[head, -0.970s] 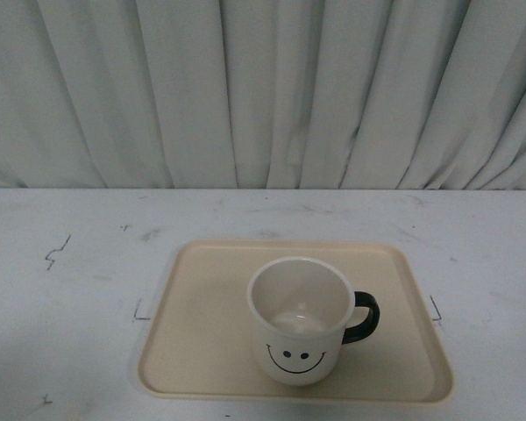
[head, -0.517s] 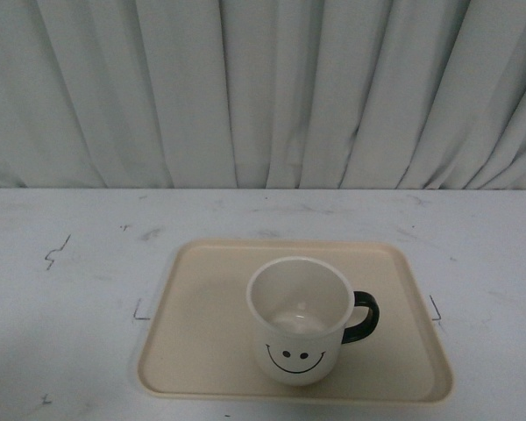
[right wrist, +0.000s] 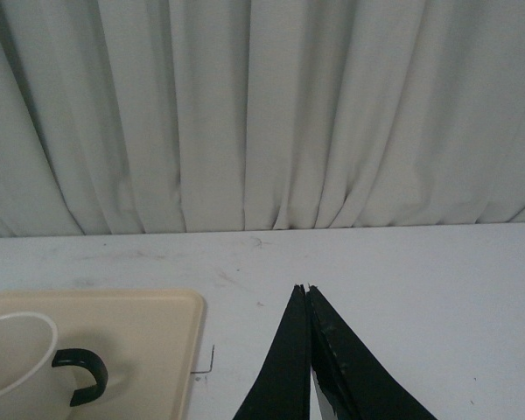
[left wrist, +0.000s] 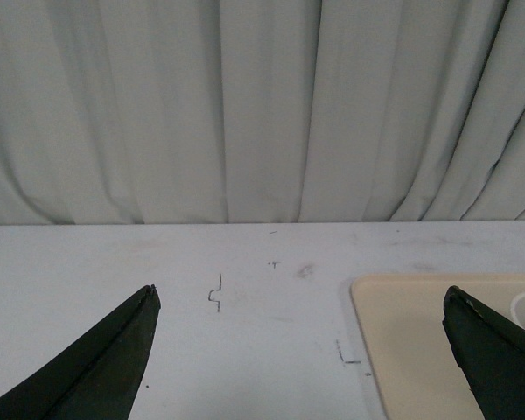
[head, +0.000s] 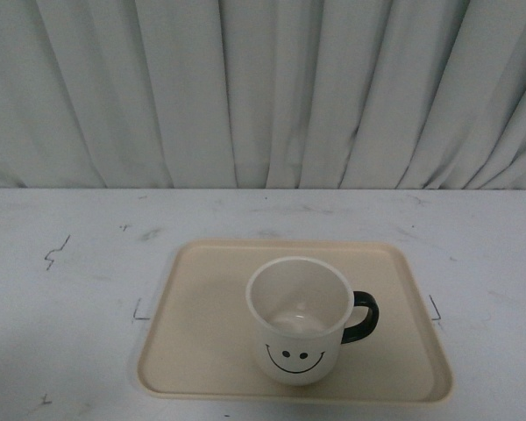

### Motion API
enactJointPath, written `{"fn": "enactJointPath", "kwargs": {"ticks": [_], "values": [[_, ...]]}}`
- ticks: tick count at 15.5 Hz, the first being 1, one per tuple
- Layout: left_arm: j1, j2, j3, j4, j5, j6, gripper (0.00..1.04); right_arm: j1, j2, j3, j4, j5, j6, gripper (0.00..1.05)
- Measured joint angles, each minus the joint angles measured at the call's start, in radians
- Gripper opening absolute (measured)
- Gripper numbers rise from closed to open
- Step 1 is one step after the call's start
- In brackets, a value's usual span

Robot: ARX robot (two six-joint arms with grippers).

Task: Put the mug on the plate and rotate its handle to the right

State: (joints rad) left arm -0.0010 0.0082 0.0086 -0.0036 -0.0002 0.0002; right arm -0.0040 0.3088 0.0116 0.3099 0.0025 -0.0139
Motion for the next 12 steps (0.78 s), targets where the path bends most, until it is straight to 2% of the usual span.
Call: {"fn": "enactJointPath", "kwargs": {"ticks": [7, 8, 9, 11, 12], "values": [[0.0, 0.0, 0.0, 0.0, 0.0, 0.0, 0.98, 0.0, -0.138, 0.0, -0.138, 0.0, 0.0, 0.02], [0.0, 0.0, 0.0, 0.0, 0.0, 0.0, 0.98, 0.0, -0.216, 0.0, -0.265, -0.001, 0.0, 0.02], [0.0, 0.0, 0.0, 0.0, -0.001, 0.0, 0.98, 0.0, -0.299, 0.0, -0.311, -0.003, 0.0, 0.02], [0.0, 0.0, 0.0, 0.001, 0.0, 0.0, 0.98, 0.0, -0.303, 0.0, -0.318, -0.002, 0.002, 0.02], [0.0, 0.0, 0.0, 0.0, 0.0, 0.0, 0.98, 0.0, -0.305, 0.0, -0.312, -0.003, 0.002, 0.09]]}}
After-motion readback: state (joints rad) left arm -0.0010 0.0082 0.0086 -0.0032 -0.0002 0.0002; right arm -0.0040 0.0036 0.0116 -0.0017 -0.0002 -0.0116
